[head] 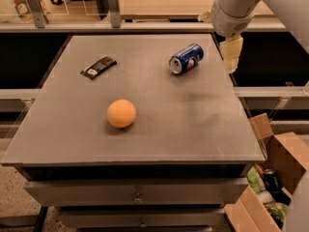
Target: Place pepsi can upright
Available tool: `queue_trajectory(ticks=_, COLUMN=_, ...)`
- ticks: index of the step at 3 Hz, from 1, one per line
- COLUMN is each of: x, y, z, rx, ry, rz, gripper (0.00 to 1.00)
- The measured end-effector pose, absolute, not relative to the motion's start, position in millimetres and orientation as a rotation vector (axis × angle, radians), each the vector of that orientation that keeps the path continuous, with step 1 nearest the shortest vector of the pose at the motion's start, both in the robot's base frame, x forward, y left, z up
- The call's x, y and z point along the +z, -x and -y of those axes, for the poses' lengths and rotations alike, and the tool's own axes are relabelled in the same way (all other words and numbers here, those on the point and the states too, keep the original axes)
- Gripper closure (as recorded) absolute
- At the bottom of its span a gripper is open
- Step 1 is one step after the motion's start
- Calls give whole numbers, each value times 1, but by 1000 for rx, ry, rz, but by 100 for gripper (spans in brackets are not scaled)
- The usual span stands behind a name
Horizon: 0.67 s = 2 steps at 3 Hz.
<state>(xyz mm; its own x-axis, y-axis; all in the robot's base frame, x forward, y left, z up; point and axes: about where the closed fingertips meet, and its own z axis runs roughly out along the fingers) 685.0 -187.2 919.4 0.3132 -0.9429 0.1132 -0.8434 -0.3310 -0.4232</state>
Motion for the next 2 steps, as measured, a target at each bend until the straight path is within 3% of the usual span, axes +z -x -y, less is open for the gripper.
queue_trajectory(ticks=2, x=901, y=-706, z=159, rx=-443, ry=2427, rz=-1461, gripper=0)
